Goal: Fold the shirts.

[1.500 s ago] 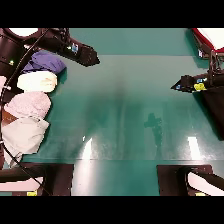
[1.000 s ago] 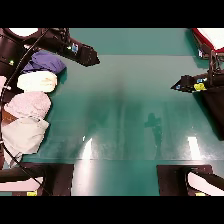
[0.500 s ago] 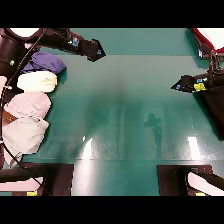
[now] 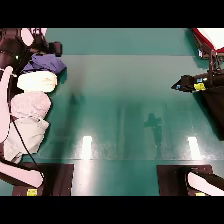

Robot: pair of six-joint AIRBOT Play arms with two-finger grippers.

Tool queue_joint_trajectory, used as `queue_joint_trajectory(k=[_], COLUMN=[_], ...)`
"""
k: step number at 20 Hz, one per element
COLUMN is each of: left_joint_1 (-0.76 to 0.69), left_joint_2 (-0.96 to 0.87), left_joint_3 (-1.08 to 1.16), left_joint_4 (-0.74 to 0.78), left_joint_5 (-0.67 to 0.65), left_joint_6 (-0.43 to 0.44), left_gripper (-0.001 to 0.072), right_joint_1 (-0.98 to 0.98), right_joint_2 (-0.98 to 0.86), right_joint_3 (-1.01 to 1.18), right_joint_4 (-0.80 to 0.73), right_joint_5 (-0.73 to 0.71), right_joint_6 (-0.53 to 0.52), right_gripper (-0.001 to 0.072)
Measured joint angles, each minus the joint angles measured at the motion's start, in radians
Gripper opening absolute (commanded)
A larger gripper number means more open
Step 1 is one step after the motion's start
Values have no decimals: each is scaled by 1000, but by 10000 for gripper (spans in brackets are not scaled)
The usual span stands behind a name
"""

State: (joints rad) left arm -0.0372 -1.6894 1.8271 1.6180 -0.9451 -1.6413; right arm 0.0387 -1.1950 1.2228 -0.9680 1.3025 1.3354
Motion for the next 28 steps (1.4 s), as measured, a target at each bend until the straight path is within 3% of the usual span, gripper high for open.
queue_joint_trajectory(k=[9,11,12,18,22,28], left_joint_1=[122,126,127,130,101,-61], left_joint_2=[-219,-232,-236,-192,10,364], left_joint_3=[0,3,10,174,230,241], left_joint_4=[22,14,10,-30,-151,-262], left_joint_5=[136,168,170,69,19,-253], left_joint_6=[-32,-33,-33,11,122,249], left_gripper=[635,94,24,24,24,25], right_joint_1=[1,1,1,1,1,1], right_joint_2=[0,0,0,0,1,1], right_joint_3=[0,0,0,51,203,418], right_joint_4=[0,0,0,-1,-2,-3], right_joint_5=[-1,-2,-2,-36,-70,-110], right_joint_6=[0,0,0,0,0,0], right_gripper=[17,17,17,18,17,18])
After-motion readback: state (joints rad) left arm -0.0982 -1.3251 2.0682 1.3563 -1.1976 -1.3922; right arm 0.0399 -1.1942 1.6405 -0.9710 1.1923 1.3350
